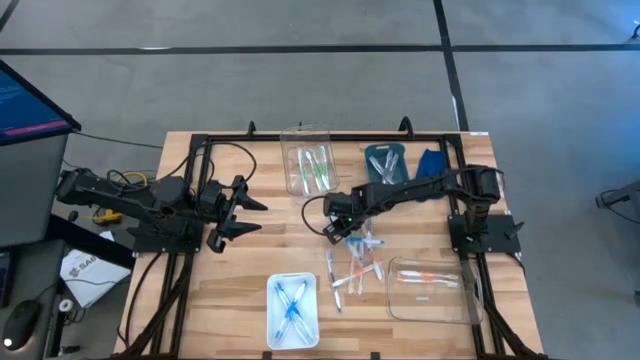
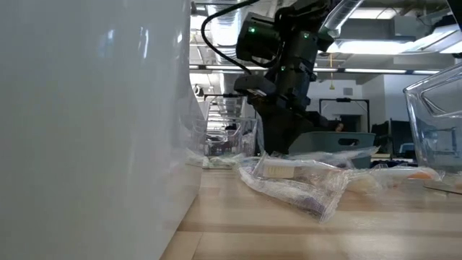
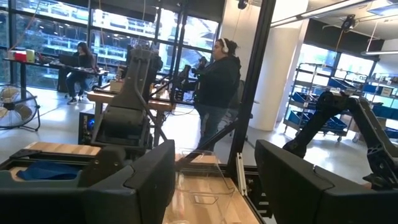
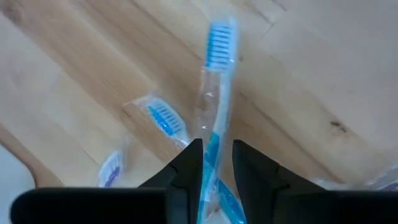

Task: Pick & Place Toothbrushes
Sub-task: Put the blue toothbrush into the white bin, then put the orange toothbrush into the bottom transparent bin

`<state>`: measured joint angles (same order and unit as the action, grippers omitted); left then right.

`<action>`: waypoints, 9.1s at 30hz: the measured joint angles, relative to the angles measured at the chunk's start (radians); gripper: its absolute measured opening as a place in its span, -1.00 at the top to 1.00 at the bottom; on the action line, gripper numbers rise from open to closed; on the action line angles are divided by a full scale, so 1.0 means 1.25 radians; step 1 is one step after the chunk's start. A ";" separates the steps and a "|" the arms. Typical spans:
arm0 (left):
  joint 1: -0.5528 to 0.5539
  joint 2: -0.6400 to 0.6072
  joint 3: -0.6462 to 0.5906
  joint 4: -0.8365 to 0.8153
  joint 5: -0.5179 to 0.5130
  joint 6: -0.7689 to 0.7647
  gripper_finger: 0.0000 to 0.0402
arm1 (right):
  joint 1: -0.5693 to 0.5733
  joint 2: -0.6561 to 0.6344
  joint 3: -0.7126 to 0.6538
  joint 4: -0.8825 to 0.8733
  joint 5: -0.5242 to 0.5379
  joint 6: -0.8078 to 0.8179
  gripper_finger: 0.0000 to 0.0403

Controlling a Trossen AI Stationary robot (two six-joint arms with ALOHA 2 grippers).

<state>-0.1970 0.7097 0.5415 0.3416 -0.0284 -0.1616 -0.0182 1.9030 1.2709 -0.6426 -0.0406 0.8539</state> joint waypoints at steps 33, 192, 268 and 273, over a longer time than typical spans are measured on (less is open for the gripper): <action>0.000 0.000 -0.001 -0.001 0.000 0.002 -0.09 | -0.012 0.072 0.019 0.017 -0.028 -0.012 0.12; -0.318 0.063 0.000 0.041 0.055 -0.043 -0.09 | 0.350 0.396 0.846 -0.159 -0.128 -1.572 1.00; -0.318 0.063 -0.001 0.048 0.056 -0.044 -0.09 | 0.312 0.458 0.847 -0.231 -0.051 -1.521 0.52; -0.318 0.063 -0.001 0.048 0.056 -0.044 -0.09 | 0.312 0.458 0.850 -0.229 -0.044 -1.520 0.48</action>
<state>-0.5945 0.7886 0.5407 0.4015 0.0411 -0.2161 0.3724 2.4756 2.3338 -0.9289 -0.0952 -1.0467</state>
